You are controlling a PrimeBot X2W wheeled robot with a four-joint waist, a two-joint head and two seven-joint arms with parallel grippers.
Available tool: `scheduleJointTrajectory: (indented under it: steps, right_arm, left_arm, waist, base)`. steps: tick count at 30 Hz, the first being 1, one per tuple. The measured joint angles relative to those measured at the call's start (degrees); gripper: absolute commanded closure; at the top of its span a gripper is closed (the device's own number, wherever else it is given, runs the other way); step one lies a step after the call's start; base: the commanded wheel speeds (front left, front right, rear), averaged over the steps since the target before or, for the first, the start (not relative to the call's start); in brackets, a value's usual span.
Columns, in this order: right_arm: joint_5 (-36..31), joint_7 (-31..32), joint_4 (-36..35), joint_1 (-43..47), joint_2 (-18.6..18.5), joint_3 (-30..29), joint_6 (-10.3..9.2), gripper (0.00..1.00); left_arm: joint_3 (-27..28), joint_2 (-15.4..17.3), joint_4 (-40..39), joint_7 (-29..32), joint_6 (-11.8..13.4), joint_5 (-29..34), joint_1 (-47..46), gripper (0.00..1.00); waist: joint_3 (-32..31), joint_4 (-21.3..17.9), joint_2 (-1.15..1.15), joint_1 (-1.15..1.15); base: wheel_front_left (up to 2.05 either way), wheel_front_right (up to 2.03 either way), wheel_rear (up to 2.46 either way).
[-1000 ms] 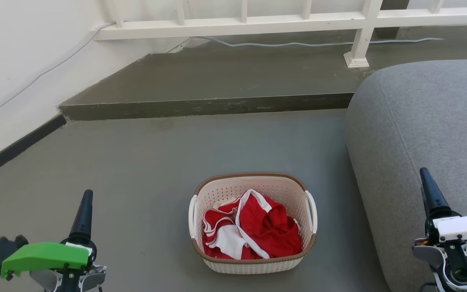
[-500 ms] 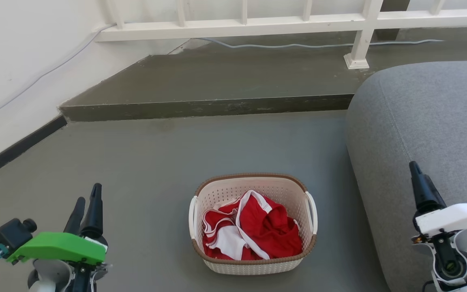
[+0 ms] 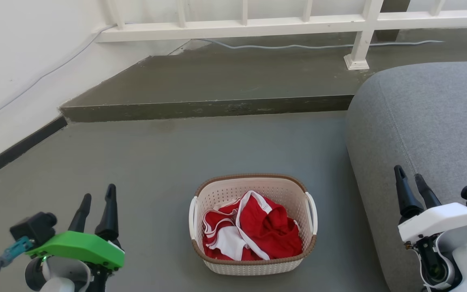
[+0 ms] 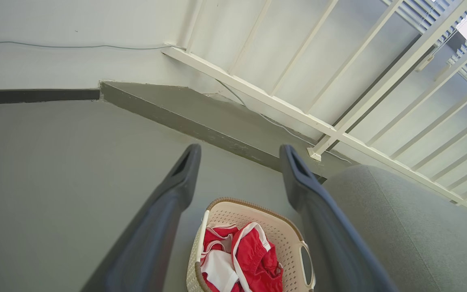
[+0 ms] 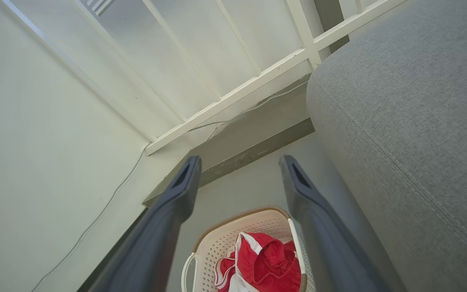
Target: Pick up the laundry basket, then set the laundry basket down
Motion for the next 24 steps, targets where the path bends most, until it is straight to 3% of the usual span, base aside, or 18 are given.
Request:
scheduleJointTrajectory:
  steps: [24]
  right_arm:
    - [-17.8,-5.1,2.5,-1.1,-1.5,6.5,-3.0,0.0]
  left_arm:
    - [-5.2,0.4,1.8,-4.7,3.8,19.3,-0.2,0.0]
  waist:
    - [0.3,-0.7,0.0,0.0]
  base:
    - [0.0,0.0,0.0]
